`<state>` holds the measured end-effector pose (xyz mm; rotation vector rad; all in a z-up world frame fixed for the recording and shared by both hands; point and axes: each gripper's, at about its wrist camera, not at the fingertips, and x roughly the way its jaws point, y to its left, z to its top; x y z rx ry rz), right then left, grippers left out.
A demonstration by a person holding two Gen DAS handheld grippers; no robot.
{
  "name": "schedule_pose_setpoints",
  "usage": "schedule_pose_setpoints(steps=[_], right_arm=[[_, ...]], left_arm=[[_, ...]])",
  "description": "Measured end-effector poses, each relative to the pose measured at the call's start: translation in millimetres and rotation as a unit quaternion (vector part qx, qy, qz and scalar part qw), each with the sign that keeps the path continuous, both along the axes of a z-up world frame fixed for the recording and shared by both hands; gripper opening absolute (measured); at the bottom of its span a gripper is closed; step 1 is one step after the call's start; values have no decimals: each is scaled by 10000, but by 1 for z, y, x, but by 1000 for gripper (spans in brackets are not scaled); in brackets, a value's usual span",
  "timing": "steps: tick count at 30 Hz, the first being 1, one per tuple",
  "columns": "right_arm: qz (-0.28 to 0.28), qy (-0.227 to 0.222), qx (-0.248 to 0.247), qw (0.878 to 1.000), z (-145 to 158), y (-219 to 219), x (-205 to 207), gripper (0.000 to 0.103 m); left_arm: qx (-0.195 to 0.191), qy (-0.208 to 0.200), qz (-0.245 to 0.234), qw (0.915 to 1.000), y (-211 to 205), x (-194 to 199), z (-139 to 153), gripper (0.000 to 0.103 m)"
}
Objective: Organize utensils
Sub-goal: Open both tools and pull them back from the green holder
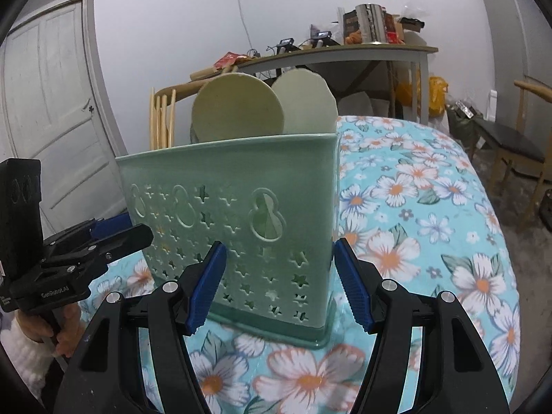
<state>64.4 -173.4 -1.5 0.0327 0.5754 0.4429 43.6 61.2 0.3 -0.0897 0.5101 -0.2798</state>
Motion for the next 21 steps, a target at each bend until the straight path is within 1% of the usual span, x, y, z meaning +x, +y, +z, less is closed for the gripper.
schedule_pose_setpoints(steps=[3,5,9,13,15,18,21], right_arm=[[13,-51,-94,9999,-3,2,-11,62],[26,-73,-162,9998,-6,2,-16,62],[46,-120,-284,9995,-11,2,-27,62],[72,-81,-402,9991,-15,5,-33,61],[60,67,-369,9993,-19,3,-34,61],[75,76,-375,9992,-19,3,-34,61],[85,104,-274,9995,-19,0,-33,61]], left_arm=[[189,-62,-15,9998,-5,-8,-4,54],[200,-68,-9,9998,-5,-13,-7,54],[101,-65,-62,9999,-3,-26,-10,54],[311,-143,-19,9994,-10,-36,-14,54],[442,-232,-5,9988,-13,-38,-14,54],[513,-255,1,9984,-15,-37,-16,54],[398,-207,-18,9990,-11,-35,-16,54]])
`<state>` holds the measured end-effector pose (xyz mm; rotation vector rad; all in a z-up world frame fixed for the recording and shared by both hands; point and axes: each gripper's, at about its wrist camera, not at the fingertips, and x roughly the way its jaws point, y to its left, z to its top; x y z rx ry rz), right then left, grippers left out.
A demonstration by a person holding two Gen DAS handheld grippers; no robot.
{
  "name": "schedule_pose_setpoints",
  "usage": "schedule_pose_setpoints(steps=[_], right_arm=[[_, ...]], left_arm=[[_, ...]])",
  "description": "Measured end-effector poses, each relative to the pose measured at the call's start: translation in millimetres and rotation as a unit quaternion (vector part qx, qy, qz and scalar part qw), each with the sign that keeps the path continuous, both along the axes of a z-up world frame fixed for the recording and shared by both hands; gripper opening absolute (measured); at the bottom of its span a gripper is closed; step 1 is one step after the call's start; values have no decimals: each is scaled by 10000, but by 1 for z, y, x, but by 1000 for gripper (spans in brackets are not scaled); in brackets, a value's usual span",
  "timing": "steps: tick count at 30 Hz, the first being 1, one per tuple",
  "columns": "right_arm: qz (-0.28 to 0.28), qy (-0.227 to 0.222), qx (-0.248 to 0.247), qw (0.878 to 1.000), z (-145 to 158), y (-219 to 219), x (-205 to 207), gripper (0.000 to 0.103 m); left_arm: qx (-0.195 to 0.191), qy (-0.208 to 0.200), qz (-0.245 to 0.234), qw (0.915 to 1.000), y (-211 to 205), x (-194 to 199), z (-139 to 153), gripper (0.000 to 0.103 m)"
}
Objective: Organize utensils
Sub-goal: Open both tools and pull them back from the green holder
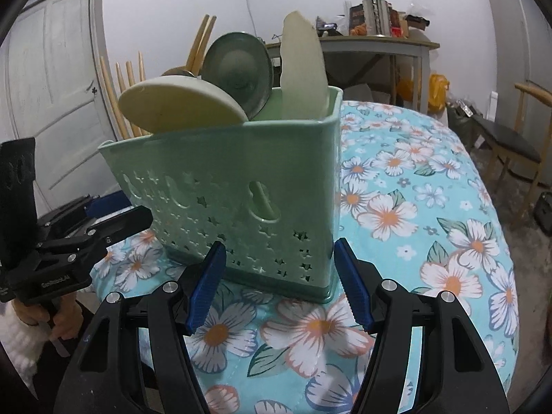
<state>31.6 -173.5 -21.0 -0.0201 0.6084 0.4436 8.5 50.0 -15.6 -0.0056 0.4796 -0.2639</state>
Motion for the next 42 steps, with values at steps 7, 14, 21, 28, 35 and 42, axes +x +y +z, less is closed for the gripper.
schedule_pose_setpoints(steps=[7,14,21,28,35,42], right_arm=[[-85,79,123,9999,-1,-10,1,61],[-189,118,342,9992,0,-23,-2,61],[-316,229,630,9972,-7,-34,-18,61],[-719,-49,294,9970,-7,-30,-57,68],[-1132,-966,-386,9881,7,-21,-93,85],[-1192,-1057,-579,9855,3,-29,-108,95]], left_arm=[[-14,-12,33,10000,1,-3,0,55],[-116,44,3,9999,2,-2,1,55],[-514,219,410,9976,16,-9,1,66],[-454,85,836,9954,6,-43,6,84],[-123,-217,648,9976,-22,-77,14,92],[-236,-401,569,9973,-32,-86,17,97]])
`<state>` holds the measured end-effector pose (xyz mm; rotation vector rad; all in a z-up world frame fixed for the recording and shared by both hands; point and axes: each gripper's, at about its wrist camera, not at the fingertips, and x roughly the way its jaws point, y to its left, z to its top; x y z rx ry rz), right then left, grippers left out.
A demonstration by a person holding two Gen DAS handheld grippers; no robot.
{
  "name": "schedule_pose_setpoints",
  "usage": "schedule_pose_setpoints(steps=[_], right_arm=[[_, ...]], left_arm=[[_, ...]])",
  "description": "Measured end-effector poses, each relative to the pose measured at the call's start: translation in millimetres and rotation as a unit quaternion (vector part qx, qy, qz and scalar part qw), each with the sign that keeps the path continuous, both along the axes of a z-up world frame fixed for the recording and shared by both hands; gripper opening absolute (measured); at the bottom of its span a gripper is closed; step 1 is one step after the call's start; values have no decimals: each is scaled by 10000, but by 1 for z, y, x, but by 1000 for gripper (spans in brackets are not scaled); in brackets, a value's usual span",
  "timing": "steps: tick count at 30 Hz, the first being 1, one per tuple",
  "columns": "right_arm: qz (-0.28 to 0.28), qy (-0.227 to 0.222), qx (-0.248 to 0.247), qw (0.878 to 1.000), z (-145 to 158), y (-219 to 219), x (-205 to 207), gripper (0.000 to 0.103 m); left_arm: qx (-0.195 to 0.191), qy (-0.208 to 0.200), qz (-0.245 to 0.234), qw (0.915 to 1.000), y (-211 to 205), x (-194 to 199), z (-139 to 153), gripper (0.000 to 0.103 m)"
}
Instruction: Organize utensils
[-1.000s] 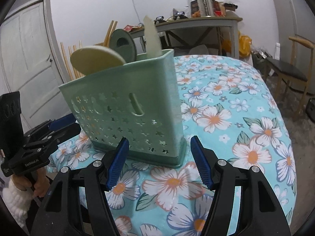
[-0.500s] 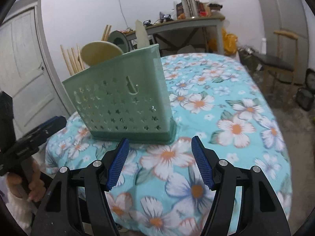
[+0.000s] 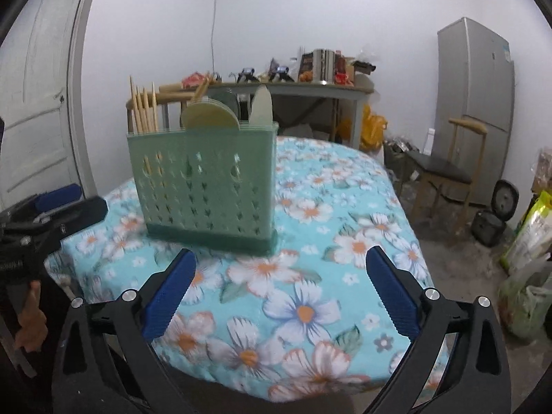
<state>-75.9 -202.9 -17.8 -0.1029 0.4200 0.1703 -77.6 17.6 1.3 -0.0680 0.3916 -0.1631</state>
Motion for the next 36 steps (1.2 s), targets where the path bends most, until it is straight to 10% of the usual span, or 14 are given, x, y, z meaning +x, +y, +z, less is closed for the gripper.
schedule_pose_setpoints(steps=[36], right_arm=[[-158,-169,357,9991,3,-2,-1,95]], left_arm=[[547,188,-50,9983,-28,6,-12,97]])
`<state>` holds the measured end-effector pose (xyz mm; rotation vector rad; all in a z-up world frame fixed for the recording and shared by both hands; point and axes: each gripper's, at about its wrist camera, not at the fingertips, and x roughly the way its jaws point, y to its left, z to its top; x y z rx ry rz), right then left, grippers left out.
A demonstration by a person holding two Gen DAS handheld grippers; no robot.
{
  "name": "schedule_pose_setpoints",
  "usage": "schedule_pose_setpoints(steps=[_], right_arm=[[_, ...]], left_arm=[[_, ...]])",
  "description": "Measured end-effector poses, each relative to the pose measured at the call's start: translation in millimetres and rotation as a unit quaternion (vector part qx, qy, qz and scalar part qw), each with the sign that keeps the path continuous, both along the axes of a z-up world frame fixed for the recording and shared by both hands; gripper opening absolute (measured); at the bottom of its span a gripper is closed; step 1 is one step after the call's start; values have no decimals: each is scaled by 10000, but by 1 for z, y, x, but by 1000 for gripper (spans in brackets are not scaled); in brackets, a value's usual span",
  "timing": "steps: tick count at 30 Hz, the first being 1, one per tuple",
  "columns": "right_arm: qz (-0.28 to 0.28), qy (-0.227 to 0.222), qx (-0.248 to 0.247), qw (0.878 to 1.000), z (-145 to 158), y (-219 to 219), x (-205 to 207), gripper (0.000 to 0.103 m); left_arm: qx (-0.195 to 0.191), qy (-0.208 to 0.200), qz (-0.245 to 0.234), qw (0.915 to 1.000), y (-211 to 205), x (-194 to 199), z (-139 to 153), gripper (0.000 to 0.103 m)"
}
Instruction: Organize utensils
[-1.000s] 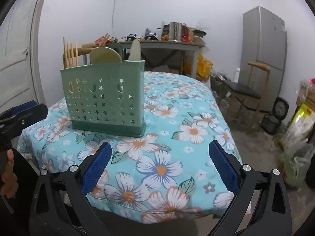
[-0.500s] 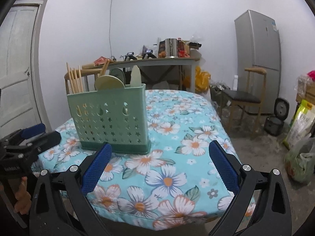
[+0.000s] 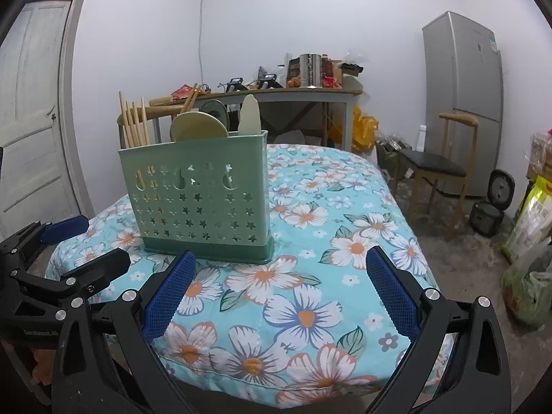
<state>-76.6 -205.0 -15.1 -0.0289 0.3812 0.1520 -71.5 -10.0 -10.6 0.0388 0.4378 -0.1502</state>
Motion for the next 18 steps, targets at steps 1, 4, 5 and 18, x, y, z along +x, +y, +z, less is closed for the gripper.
schedule_pose_setpoints(steps=[1,4,5,18], right_arm=[[-16,7,-1,10000,0,0,0,95],[-35,46,-12,10000,-1,-1,0,95],[-41,56,-32,10000,-1,-1,1,95],[-136,52,-49,9999,-2,-2,1,95]], left_arm=[[3,-12,7,10000,-1,0,0,97],[-32,-19,3,10000,-1,0,1,97],[-30,-30,21,10000,-1,0,1,97],[-239,-10,238,9994,10,3,2,97]])
